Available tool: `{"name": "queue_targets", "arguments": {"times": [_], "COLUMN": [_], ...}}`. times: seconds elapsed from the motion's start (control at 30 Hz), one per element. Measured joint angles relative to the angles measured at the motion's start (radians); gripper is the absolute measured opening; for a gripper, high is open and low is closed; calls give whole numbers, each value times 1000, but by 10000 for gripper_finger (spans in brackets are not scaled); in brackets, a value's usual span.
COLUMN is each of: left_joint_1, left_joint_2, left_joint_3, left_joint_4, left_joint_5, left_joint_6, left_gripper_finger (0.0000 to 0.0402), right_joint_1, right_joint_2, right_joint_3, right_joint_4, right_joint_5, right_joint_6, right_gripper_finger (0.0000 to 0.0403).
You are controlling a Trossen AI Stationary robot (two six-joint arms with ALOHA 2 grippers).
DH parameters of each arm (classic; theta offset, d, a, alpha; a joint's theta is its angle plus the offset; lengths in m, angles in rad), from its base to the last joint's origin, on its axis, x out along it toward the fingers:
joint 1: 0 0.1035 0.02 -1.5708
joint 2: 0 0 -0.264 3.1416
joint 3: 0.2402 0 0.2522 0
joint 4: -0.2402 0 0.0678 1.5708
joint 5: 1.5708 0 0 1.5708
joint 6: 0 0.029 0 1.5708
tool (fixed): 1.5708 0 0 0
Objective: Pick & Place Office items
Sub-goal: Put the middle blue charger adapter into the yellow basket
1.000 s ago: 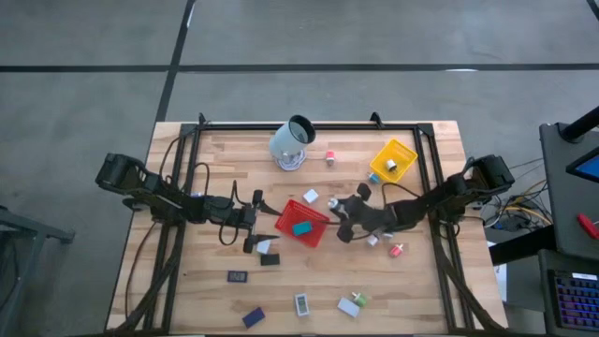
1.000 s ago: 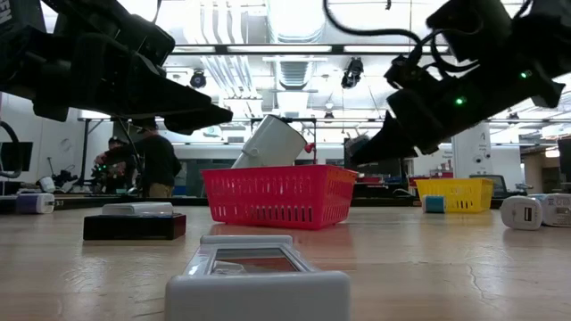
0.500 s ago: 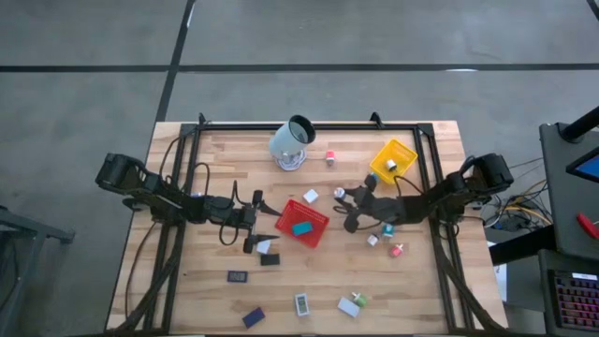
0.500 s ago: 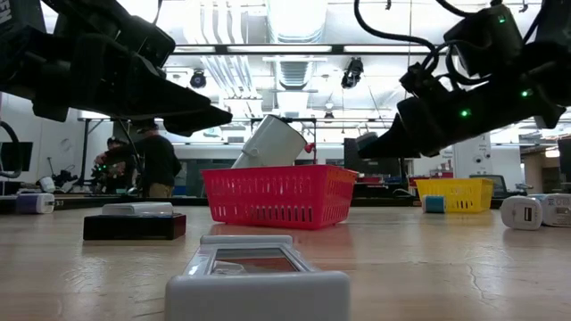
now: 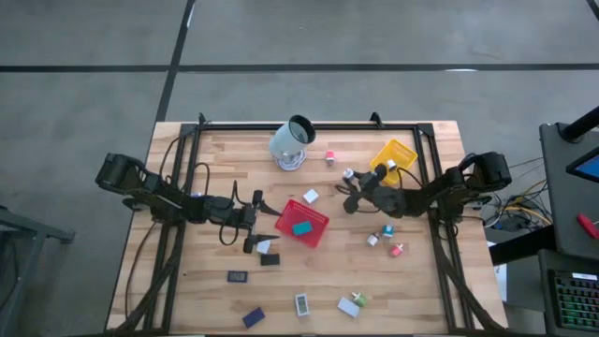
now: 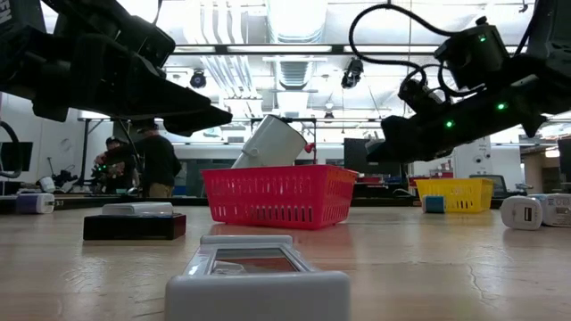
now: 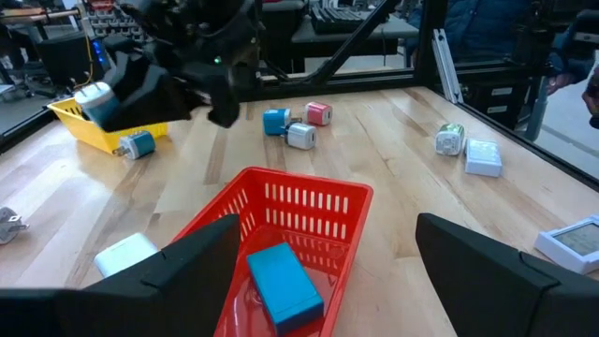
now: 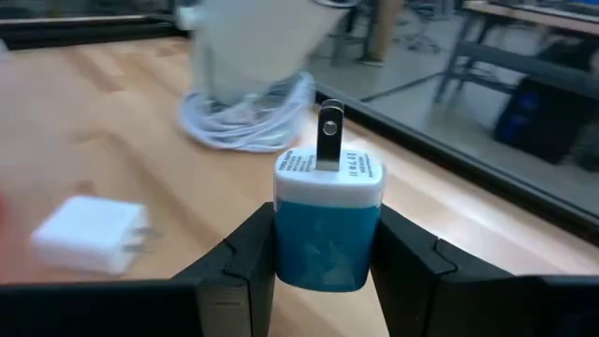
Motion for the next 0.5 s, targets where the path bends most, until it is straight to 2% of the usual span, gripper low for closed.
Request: {"name": "queue_targets", "arguments": {"times": [0.2,0.5], "left_joint_1": [0,0], "left_joint_2": [0,0], "left_joint_3": [0,0], "left_joint_4": [0,-1], "left_joint_5": [0,0], "left_joint_6": [0,0], "left_gripper_finger": [328,328], "right_joint_1": [-38,-74], "right_joint_2": [0,0], "right_joint_3": [2,-3], "right_joint_4": [1,-22], "right_joint_5": [74,241], "right_joint_6": [5,48], "right_gripper_finger": [127,127]}}
